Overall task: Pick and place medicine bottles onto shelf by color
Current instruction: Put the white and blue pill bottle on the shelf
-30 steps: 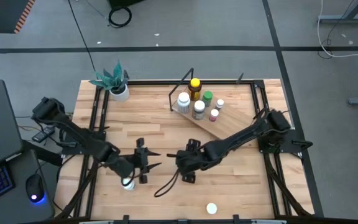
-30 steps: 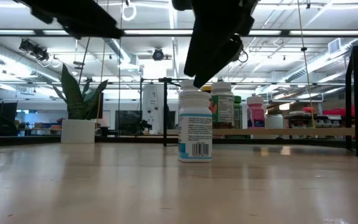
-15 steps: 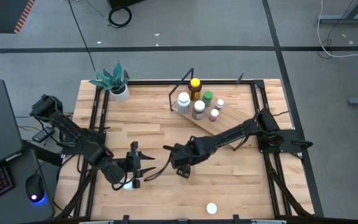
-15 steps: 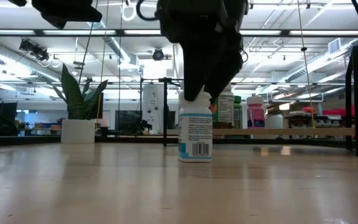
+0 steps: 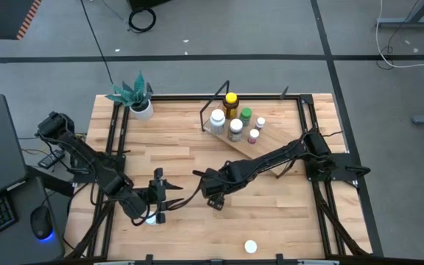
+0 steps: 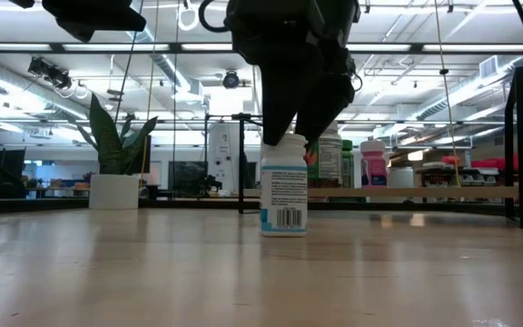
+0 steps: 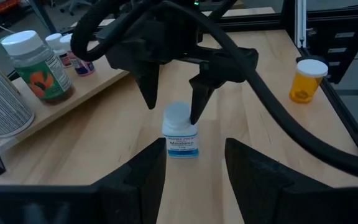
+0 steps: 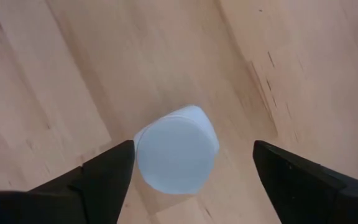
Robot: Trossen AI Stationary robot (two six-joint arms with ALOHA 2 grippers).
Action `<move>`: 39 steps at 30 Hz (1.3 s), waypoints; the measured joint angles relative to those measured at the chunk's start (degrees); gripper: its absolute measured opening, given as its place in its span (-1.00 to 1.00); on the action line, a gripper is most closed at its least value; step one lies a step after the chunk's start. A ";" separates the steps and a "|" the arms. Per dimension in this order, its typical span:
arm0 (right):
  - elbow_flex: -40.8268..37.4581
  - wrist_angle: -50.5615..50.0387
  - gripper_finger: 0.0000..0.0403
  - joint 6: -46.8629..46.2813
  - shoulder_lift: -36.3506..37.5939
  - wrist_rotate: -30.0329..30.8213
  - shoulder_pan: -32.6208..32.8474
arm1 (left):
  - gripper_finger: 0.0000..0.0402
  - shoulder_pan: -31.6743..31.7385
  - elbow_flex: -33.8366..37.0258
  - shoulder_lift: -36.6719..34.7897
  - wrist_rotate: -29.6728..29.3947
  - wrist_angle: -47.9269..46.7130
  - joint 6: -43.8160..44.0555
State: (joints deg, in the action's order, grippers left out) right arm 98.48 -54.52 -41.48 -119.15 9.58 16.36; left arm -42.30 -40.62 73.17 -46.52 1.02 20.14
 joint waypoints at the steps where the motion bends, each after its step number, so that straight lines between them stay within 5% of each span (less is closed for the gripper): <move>1: 0.00 0.00 0.65 0.37 0.00 0.02 0.00 | -0.14 0.00 0.00 0.00 0.00 0.00 0.05; 19: 0.00 -0.58 0.54 0.94 -2.36 -3.12 -0.90 | -0.14 -0.07 0.00 0.00 0.00 -1.97 1.84; 39: 0.00 -1.69 -0.04 2.47 -2.12 -1.64 -1.60 | -0.14 -0.07 0.00 0.02 0.02 -2.56 3.28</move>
State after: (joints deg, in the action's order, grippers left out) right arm 98.48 -56.21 -39.00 -121.27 7.94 14.76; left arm -42.37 -40.62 73.19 -46.50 -1.54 23.42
